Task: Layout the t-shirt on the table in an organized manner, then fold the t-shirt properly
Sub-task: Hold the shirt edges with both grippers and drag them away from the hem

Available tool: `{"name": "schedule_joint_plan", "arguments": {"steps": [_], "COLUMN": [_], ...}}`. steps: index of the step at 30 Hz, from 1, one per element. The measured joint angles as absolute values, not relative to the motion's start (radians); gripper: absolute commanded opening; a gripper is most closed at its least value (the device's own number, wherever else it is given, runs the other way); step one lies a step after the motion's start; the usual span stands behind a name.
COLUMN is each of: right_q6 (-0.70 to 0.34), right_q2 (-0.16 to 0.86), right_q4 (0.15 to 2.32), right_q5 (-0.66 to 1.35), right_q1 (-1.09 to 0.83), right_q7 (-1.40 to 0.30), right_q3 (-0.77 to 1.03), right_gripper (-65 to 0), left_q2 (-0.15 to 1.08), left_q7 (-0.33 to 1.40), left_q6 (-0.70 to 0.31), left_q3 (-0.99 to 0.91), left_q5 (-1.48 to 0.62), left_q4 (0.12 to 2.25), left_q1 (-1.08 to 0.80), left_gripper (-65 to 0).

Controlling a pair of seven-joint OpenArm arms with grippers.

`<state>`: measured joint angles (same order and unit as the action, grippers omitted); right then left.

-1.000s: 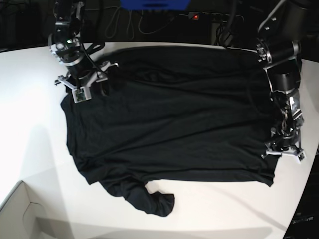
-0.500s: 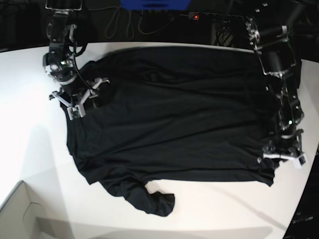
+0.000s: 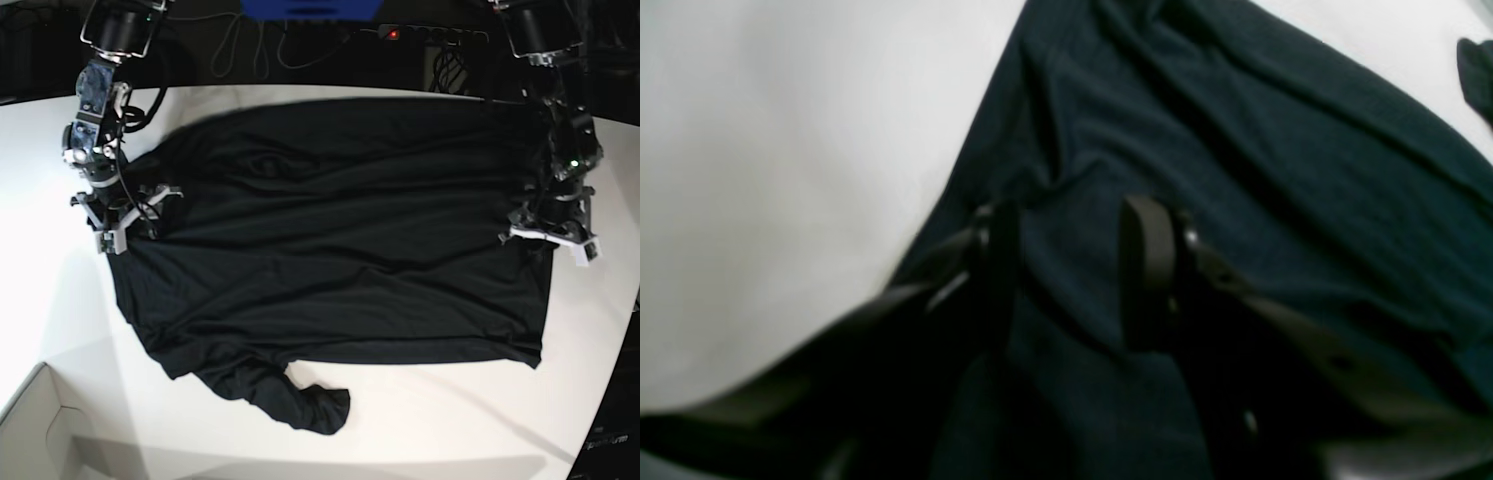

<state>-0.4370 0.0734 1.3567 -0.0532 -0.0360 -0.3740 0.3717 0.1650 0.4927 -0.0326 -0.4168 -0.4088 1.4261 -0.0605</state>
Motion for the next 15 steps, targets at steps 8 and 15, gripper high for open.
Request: {"name": "schedule_joint_plan", "arguments": {"steps": [8,15], "right_q6": [-0.429,-0.433], "right_q2": [0.029,0.008], "right_q4": [1.558,1.695], "right_q5": [-0.077,-0.075], "right_q1": [-0.065,-0.147], "right_q7": [-0.450,-0.447], "right_q3": [0.373,0.373], "right_gripper": [-30.3,-30.3], "left_q2": [0.166,0.220], "left_q7": [0.456,0.489], "left_q6": [-0.047,-0.041], "left_q3": [-0.422,-0.426], "left_q5": [-0.409,-0.407], "left_q4": [1.190,1.148], "left_q1": [0.050,0.102], "left_gripper": [-40.8,-40.8]}}
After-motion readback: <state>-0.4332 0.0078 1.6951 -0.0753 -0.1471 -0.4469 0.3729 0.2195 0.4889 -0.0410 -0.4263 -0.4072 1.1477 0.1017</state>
